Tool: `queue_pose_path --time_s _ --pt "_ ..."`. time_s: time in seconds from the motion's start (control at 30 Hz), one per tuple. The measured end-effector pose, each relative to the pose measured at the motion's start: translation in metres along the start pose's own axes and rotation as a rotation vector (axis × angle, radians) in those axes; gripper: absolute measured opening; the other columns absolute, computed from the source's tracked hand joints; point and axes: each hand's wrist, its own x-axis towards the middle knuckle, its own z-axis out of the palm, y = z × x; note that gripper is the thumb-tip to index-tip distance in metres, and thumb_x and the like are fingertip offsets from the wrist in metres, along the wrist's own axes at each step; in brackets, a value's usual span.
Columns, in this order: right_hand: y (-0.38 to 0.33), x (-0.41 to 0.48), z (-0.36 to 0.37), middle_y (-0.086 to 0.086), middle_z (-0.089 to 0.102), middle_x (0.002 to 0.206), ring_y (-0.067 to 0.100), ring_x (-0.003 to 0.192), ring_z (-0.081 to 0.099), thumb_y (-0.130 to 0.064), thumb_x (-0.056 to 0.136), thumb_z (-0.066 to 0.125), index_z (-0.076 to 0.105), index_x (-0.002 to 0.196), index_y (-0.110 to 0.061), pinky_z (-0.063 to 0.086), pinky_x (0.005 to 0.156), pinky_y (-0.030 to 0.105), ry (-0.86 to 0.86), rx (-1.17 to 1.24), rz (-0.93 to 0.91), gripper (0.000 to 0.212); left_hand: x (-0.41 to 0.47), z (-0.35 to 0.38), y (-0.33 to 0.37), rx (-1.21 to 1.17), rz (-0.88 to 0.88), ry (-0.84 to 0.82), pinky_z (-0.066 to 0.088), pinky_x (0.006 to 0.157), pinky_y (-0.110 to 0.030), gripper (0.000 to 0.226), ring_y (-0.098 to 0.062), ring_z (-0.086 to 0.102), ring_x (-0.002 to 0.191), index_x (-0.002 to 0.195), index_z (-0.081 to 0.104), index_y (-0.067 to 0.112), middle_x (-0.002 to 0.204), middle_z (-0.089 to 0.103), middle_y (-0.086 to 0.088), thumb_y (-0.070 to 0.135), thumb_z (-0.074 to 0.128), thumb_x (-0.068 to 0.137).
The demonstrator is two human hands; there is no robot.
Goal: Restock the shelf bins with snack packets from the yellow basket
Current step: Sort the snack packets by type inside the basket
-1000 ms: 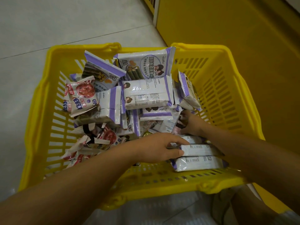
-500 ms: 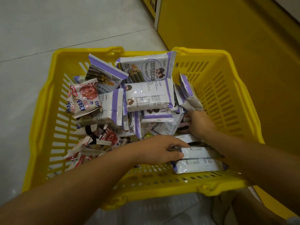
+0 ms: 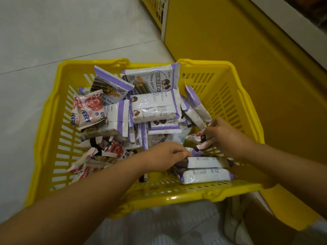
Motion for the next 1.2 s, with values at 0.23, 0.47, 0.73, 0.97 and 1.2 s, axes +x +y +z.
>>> queue_pose_path --time_s 0.23,0.47,0.73,0.97,1.2 --pt "-0.004 -0.007 -0.005 0.004 0.058 0.126 0.019 0.107 0.056 0.001 0.087 0.06 0.058 0.127 -0.019 0.036 0.069 0.015 0.179 0.033 -0.039 0.045 0.002 0.005 -0.007 0.116 -0.026 0.12 0.039 0.104 -0.035 0.011 -0.018 0.046 0.122 0.101 0.065 0.031 0.13 0.051 0.001 0.032 0.06 0.091" --pt "-0.018 -0.01 -0.019 -0.002 0.064 0.115 0.005 0.096 0.055 -0.009 0.087 0.066 0.06 0.125 -0.017 0.039 0.075 0.007 0.175 0.297 -0.1 0.04 0.004 0.001 -0.006 -0.072 -0.04 0.282 0.045 0.099 -0.033 0.044 -0.012 0.046 0.122 0.124 0.04 0.031 0.136 0.042 0.005 0.035 0.065 0.088" --pt "-0.052 -0.025 -0.033 -0.013 0.066 0.098 0.002 0.092 0.061 -0.014 0.086 0.068 0.061 0.104 -0.032 0.05 0.077 0.021 0.209 0.654 -0.251 0.026 -0.015 -0.007 0.002 0.012 0.222 0.538 0.036 0.106 -0.033 0.08 -0.004 0.031 0.127 0.142 0.027 0.041 0.129 0.037 0.02 0.047 0.073 0.077" --pt "-0.092 -0.029 -0.057 0.003 0.07 0.099 0.024 0.091 0.067 -0.01 0.09 0.062 0.066 0.099 -0.025 0.057 0.079 0.046 0.201 1.06 -0.236 0.018 -0.051 -0.038 0.015 -0.136 0.267 0.559 0.05 0.078 -0.012 0.067 0.008 0.053 0.104 0.124 0.034 0.056 0.125 0.041 0.023 0.051 0.076 0.072" --pt "-0.143 -0.015 -0.072 0.014 0.068 0.103 0.031 0.094 0.065 -0.016 0.089 0.065 0.063 0.109 -0.031 0.055 0.083 0.05 0.208 1.125 -0.378 0.026 -0.099 -0.083 0.013 -0.145 0.233 0.455 0.057 0.073 -0.027 0.035 -0.005 0.068 0.09 0.114 0.063 0.036 0.1 0.071 0.012 0.04 0.074 0.08"
